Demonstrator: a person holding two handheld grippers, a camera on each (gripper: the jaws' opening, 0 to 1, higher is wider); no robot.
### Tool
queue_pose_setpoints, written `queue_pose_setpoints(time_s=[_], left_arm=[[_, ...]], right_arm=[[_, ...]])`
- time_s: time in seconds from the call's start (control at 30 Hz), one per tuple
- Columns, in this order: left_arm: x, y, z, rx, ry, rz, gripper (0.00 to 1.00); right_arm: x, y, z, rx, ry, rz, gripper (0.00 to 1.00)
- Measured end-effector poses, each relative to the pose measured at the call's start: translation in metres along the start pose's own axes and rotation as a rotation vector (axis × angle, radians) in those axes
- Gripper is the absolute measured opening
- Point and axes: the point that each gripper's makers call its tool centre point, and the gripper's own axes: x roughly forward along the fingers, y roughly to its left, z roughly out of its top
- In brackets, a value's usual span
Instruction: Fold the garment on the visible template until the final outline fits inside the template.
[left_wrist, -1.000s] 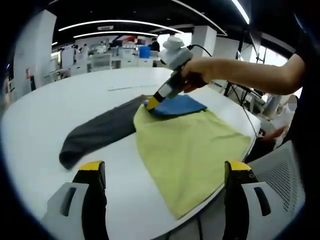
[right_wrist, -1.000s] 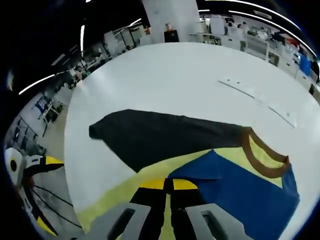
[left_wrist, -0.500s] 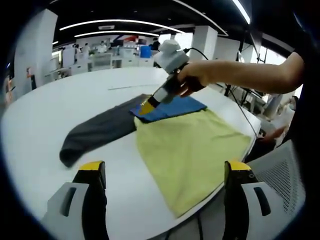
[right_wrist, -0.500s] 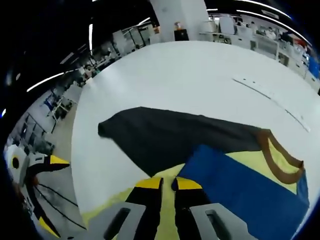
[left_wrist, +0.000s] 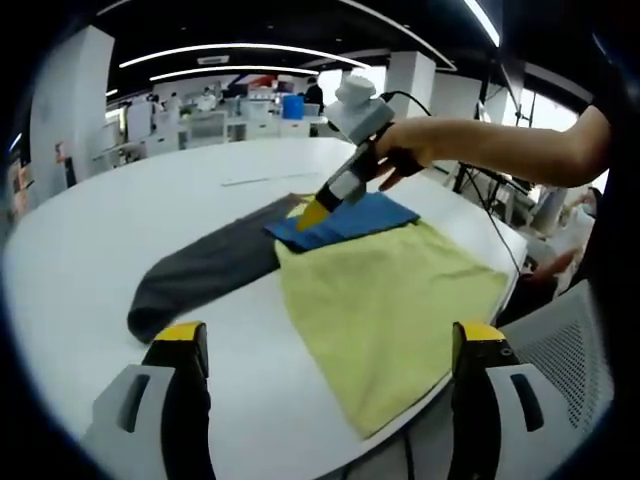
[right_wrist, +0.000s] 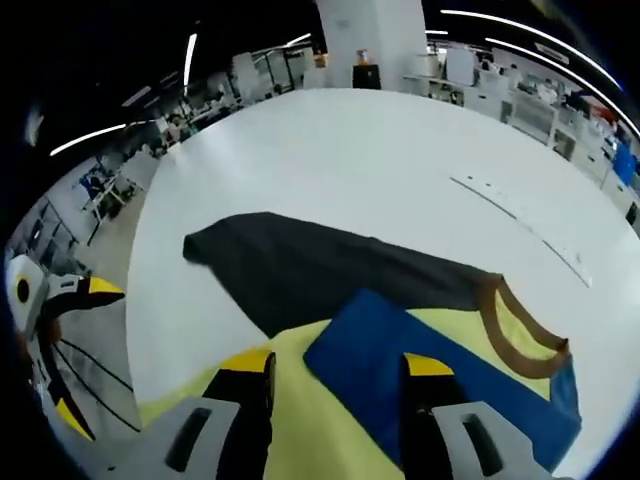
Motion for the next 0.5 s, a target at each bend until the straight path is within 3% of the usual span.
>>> queue_pose_setpoints(time_s=[0.23,0.5], left_arm=[[0.000,0.002,0.003,0.016,-0.003,0.010,0.99],[0.002,0.002,0.007,0.032,0.000,0.009,0.99]], right_arm=[[-0.021,-0.020,-0.013,0.041,-0.016,-0.022,0.60],[-0.045,-0.039,-0.032,0.087,-0.032,-0.041,0.63]])
